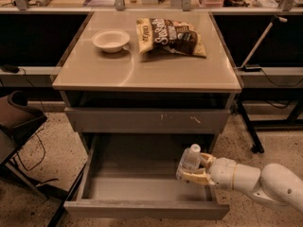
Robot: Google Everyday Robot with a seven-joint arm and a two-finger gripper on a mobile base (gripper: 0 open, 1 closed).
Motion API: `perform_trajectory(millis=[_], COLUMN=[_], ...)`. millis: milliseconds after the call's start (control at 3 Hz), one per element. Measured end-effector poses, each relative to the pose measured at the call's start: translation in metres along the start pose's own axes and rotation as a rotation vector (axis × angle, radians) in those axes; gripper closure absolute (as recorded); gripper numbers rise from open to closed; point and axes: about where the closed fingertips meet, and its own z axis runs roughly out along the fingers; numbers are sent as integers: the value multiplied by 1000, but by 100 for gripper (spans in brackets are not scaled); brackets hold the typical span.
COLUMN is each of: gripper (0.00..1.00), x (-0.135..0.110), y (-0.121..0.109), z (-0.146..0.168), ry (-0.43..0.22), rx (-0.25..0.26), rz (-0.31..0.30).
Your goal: Place blue plastic bottle into middle drawer
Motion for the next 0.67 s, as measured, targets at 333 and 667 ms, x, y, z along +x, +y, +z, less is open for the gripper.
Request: perform_trajectory(millis=[333,667], gripper=[100,100], x=[23,72], y=[-2,-5], z=[17,55], ry=[0,41], rx=[7,24], rz=[33,55])
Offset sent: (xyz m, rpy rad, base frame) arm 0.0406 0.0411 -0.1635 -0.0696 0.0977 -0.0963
